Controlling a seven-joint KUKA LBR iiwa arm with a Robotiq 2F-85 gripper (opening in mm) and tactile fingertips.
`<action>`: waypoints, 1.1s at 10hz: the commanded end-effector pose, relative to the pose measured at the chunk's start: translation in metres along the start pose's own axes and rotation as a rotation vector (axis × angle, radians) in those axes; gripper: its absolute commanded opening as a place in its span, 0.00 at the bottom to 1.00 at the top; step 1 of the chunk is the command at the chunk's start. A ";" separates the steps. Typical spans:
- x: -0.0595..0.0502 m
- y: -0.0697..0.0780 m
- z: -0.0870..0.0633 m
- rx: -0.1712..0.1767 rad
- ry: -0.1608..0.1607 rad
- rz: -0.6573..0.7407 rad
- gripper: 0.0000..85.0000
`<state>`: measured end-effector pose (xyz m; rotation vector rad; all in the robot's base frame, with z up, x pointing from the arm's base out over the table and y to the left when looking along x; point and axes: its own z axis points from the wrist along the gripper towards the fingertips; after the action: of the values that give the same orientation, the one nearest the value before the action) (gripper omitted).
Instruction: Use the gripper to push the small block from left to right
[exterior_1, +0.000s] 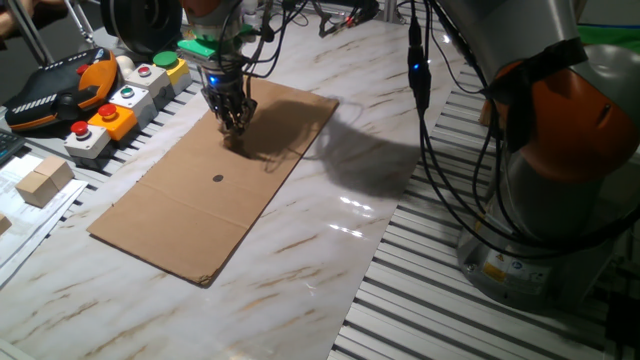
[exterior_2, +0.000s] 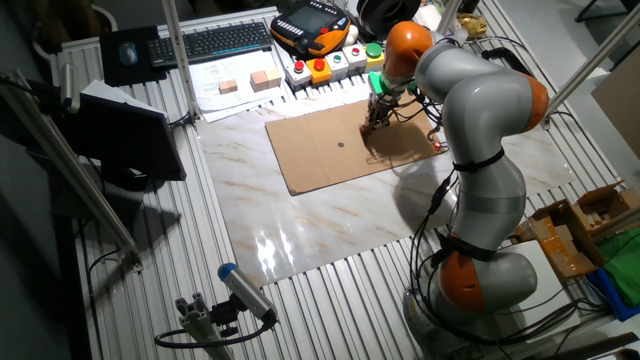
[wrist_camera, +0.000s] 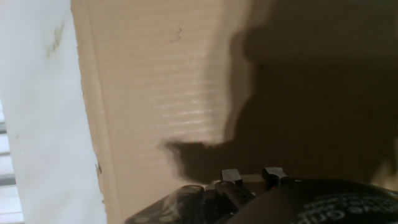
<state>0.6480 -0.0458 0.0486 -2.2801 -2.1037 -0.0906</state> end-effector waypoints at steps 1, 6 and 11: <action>0.002 0.000 0.001 0.000 0.000 -0.002 0.01; 0.021 -0.003 0.002 -0.001 -0.009 0.004 0.01; 0.036 -0.005 0.004 -0.001 -0.014 0.005 0.01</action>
<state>0.6455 -0.0087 0.0473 -2.2937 -2.1050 -0.0740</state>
